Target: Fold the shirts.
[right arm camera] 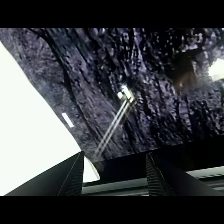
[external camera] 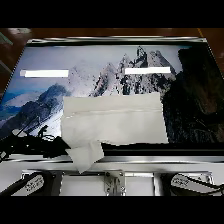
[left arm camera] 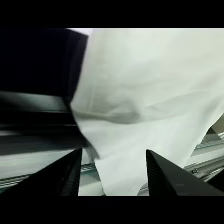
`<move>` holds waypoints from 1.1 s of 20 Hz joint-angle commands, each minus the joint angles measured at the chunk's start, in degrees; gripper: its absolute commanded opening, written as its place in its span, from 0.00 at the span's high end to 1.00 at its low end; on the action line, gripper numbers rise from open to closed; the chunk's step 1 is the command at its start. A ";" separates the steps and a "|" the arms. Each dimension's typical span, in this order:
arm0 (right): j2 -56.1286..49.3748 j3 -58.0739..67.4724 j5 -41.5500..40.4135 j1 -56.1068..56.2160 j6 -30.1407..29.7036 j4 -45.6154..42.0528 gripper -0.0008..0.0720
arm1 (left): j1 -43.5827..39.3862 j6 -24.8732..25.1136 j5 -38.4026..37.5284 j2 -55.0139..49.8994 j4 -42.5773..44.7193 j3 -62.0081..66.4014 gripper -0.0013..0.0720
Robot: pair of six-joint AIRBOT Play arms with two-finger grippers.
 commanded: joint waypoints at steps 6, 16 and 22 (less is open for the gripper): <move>0.00 -2.43 -0.42 -0.02 -1.84 0.50 0.06 | -5.38 -0.83 4.46 -3.98 -2.64 -0.15 0.78; 0.00 -19.34 1.38 0.02 -11.56 12.26 0.07 | -5.29 1.64 2.29 -2.64 -3.26 1.66 0.93; 0.00 -22.10 -2.27 0.02 -11.65 13.42 0.16 | -5.29 1.62 0.52 0.72 -3.26 4.68 0.93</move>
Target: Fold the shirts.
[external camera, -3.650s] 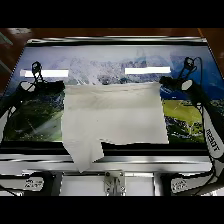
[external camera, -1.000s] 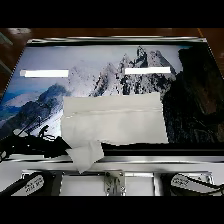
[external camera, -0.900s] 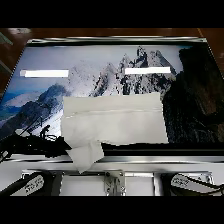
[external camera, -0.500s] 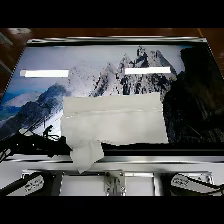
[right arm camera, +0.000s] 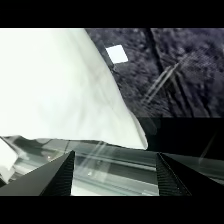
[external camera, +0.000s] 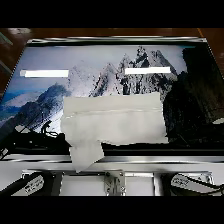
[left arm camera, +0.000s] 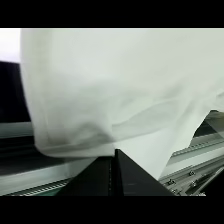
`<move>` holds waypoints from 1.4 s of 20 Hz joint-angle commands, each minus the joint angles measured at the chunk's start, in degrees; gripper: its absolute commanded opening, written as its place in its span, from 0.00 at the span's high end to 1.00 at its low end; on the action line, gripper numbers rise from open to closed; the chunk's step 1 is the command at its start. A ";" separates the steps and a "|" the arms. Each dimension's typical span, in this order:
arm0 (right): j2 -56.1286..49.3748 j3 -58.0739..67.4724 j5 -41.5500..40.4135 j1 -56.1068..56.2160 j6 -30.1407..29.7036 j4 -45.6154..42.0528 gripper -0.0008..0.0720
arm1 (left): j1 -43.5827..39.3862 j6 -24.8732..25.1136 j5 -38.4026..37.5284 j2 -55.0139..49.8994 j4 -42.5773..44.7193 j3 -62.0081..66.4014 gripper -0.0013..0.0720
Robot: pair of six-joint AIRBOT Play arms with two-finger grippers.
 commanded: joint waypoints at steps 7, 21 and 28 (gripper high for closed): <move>-1.86 -2.29 -4.46 0.39 -0.07 2.69 0.22 | 0.00 -0.09 -3.10 1.81 -0.09 5.46 0.93; -3.19 8.17 -9.18 9.03 -2.84 15.15 0.91 | 0.00 1.53 -4.83 1.66 -0.09 19.69 0.93; -4.33 20.79 -27.36 20.37 8.94 3.85 0.91 | -0.02 0.09 -3.39 -14.16 -3.50 36.96 0.93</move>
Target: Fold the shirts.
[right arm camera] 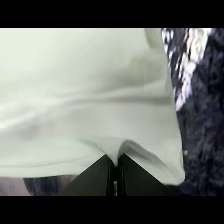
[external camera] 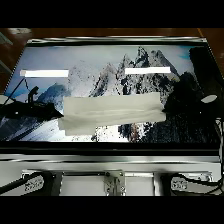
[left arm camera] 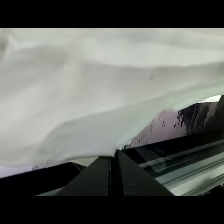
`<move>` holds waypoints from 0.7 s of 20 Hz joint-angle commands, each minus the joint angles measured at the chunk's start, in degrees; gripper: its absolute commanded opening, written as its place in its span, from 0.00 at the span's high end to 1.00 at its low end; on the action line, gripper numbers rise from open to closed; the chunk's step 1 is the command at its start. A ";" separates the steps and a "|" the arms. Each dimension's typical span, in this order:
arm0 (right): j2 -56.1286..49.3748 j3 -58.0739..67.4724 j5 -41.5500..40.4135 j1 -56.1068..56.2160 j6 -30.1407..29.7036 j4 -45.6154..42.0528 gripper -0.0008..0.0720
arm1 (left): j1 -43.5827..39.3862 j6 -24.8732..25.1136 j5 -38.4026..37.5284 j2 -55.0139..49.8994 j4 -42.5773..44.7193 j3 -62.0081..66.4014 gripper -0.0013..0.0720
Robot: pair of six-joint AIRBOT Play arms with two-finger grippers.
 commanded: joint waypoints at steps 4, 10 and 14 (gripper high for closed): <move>-6.38 9.70 -8.00 3.30 6.05 -0.61 0.91 | -0.44 -0.26 0.48 -17.99 -6.82 17.07 0.93; -12.90 10.34 -18.67 7.76 6.03 2.38 0.91 | -1.01 -0.42 2.12 -26.91 -8.11 23.32 0.93; -13.49 11.26 -21.55 8.98 5.16 3.37 0.91 | 0.44 0.42 2.97 -27.26 -8.50 25.05 0.93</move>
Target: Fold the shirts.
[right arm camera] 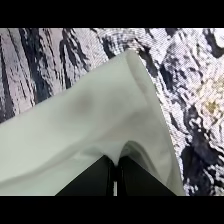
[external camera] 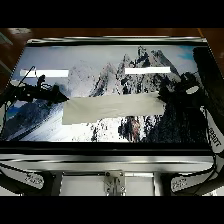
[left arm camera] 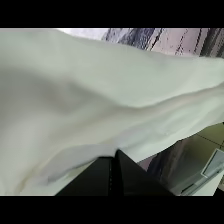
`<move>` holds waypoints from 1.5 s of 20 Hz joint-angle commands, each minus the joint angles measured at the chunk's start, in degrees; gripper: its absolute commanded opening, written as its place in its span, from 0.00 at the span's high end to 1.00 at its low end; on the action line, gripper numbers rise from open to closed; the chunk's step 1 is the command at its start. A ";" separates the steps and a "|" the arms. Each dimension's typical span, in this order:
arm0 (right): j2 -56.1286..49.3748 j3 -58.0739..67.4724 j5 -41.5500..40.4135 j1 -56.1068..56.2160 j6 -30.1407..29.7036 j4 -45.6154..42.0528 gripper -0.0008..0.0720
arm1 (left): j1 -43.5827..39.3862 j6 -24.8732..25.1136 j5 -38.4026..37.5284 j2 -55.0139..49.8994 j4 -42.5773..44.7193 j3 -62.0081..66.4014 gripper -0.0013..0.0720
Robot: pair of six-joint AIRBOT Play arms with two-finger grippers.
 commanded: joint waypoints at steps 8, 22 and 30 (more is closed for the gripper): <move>-1.42 1.44 -4.24 2.49 -0.79 0.61 0.90 | 0.83 1.60 5.16 -1.29 -0.39 2.03 0.94; 3.61 1.42 4.90 -7.37 -0.24 -1.99 0.08 | 3.19 -1.81 -0.94 -0.59 -0.37 5.57 0.26; -7.28 1.44 13.73 -4.26 -0.35 5.29 0.09 | -0.66 1.09 -3.61 2.69 -0.46 5.60 0.38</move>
